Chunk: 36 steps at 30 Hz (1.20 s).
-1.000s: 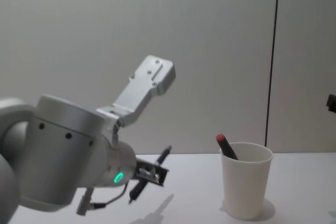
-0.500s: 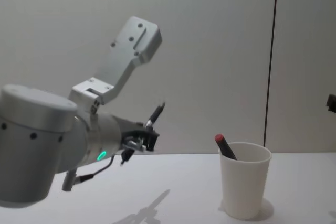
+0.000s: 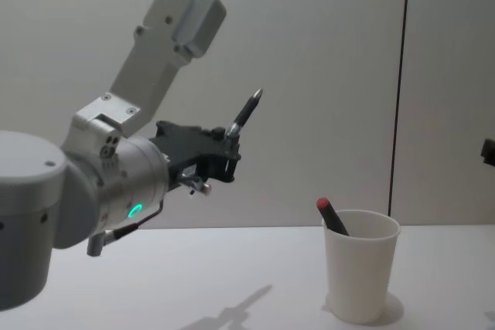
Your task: Place the pen into the pen holder.
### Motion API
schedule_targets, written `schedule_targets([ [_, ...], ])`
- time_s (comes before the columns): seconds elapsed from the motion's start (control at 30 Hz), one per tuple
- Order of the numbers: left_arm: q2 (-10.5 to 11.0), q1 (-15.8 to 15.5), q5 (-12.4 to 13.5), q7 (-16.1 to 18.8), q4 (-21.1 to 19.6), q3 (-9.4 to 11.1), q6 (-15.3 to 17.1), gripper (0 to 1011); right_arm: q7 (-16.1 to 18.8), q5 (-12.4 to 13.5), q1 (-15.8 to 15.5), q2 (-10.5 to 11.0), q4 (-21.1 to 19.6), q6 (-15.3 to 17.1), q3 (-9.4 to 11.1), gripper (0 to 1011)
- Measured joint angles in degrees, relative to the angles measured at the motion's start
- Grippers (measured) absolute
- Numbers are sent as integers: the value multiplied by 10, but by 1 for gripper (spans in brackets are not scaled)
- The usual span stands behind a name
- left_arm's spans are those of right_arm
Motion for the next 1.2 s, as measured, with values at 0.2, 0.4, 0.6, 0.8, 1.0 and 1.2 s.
schedule_targets([
  [0.2,5,1,3,-22,9,-3,-63,127,0,0,0,0,0,0,0,1001],
  [0.4,6,1,4,-29,10,-5,-70,127,0,0,0,0,0,0,0,1001],
  [0.6,8,0,3,-47,12,-8,-74,127,0,0,0,0,0,0,0,1001],
  [0.8,11,-8,4,-86,26,-12,-99,127,0,0,0,0,0,0,0,1001],
  [1.0,12,-16,6,-119,39,-15,-127,127,0,0,0,0,0,0,0,1001],
  [1.2,14,-26,10,-154,55,-18,-159,127,0,0,0,0,0,0,0,1001],
])
